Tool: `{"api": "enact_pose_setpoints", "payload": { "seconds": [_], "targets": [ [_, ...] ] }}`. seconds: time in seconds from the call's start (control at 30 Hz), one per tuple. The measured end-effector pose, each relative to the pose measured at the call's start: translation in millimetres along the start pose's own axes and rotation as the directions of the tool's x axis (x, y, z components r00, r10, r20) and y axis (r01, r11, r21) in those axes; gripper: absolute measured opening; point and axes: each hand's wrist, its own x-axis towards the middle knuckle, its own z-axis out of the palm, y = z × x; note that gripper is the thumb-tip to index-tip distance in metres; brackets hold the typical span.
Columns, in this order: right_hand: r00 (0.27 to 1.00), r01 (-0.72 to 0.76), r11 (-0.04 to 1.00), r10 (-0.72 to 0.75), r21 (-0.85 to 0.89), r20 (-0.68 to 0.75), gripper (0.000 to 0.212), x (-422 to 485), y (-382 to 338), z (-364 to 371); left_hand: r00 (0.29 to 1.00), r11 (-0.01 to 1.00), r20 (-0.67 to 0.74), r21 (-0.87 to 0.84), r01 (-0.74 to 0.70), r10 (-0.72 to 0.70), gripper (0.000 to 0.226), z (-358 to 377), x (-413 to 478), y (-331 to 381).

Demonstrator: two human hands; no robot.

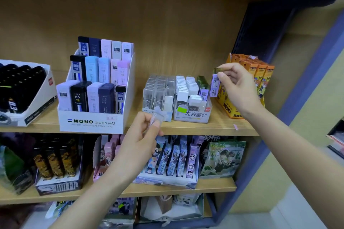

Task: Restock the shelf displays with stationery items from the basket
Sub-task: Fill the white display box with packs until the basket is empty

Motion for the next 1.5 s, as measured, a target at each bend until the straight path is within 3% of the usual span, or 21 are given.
{"api": "enact_pose_setpoints", "payload": {
  "seconds": [0.13, 0.3, 0.43, 0.63, 0.83, 0.93, 1.03, 1.13, 1.23, 1.3, 1.4, 1.43, 1.5],
  "targets": [
    [0.999, 0.045, 0.998, -0.044, 0.037, -0.016, 0.019, 0, 0, -3, 1.000, 1.000, 0.008, 0.001, 0.000, 0.000, 0.018, 2, 1, -1],
    [0.991, 0.094, 0.993, -0.086, -0.073, 0.098, 0.014, -2, 5, 10, 0.999, 0.999, 0.015, 0.034, -0.033, 0.033, 0.018, 6, 2, -1],
    [0.992, 0.109, 0.983, -0.098, -0.145, 0.082, 0.014, 2, 10, 12, 0.999, 0.999, 0.035, 0.010, -0.033, 0.033, 0.015, 6, 1, 4],
    [0.988, 0.148, 0.972, -0.137, -0.182, 0.071, 0.014, 1, 10, 7, 0.994, 0.987, 0.043, -0.120, 0.108, -0.103, 0.015, 6, 1, 7],
    [0.991, 0.077, 0.982, -0.056, -0.175, 0.123, 0.016, -2, 10, 3, 0.990, 0.981, 0.037, -0.132, 0.143, -0.139, 0.014, 6, 2, 3],
    [0.973, 0.072, 0.955, -0.004, -0.287, 0.230, 0.018, -6, 14, 8, 0.994, 0.989, 0.041, -0.103, 0.102, -0.098, 0.011, 6, 1, 3],
    [0.985, 0.080, 0.924, -0.016, -0.374, 0.173, 0.014, -8, 20, 12, 0.998, 0.997, 0.064, -0.068, 0.029, -0.025, 0.013, 6, 0, 5],
    [0.994, 0.042, 0.916, 0.002, -0.399, 0.111, 0.022, -11, 17, 13, 0.997, 0.997, 0.071, -0.068, 0.023, -0.018, 0.017, 5, -2, 6],
    [0.999, 0.036, 0.947, -0.023, -0.319, 0.042, 0.012, -24, -6, 16, 0.996, 0.990, 0.045, -0.115, 0.084, -0.080, 0.011, 5, 0, 3],
    [0.990, 0.023, 0.982, 0.005, -0.187, 0.144, 0.010, -41, -27, 19, 0.994, 0.987, 0.021, -0.122, 0.108, -0.107, 0.014, 5, 1, 2],
    [0.904, -0.108, 0.994, 0.107, -0.020, 0.414, 0.010, -70, -54, 27, 0.998, 0.998, 0.039, -0.052, 0.042, -0.040, 0.014, 7, 1, 1],
    [0.884, -0.149, 0.988, 0.114, 0.042, 0.453, 0.003, -76, -58, 29, 0.999, 0.999, 0.052, -0.046, 0.012, -0.010, 0.013, 8, 1, 3],
    [0.882, -0.211, 0.966, 0.122, 0.150, 0.456, 0.009, -77, -63, 31, 0.997, 0.998, 0.061, -0.029, -0.054, 0.055, 0.011, 7, 4, 9]
  ]
}}
